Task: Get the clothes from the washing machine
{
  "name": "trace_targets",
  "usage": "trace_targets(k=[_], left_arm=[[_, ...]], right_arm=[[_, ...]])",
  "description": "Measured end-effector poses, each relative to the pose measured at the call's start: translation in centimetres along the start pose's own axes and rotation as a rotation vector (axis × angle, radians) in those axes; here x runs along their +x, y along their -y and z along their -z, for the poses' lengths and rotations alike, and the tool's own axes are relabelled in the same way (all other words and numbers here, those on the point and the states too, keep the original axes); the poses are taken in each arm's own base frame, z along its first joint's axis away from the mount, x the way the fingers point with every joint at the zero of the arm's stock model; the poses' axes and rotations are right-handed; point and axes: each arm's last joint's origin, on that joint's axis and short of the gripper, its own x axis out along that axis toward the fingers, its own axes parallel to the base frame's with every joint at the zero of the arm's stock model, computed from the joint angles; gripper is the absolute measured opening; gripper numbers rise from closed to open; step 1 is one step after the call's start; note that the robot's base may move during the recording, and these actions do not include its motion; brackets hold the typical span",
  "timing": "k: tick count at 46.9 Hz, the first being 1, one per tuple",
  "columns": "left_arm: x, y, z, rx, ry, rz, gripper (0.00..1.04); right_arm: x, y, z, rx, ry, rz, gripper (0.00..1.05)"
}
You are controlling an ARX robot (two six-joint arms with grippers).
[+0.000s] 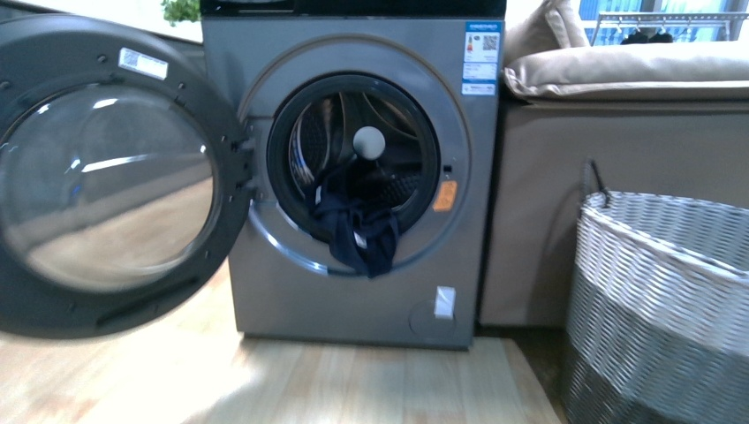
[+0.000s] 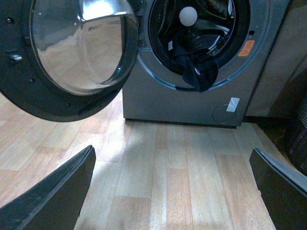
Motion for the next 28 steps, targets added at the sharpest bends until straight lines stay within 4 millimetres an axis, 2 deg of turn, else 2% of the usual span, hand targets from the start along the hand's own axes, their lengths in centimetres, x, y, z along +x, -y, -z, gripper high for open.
trace_targets(k=[28], left_arm=[[0.00,0.01,0.00,0.000,0.000,0.002,0.98]], right_arm=[[0.00,0.01,0.02,0.000,-0.001,0.002,0.97]])
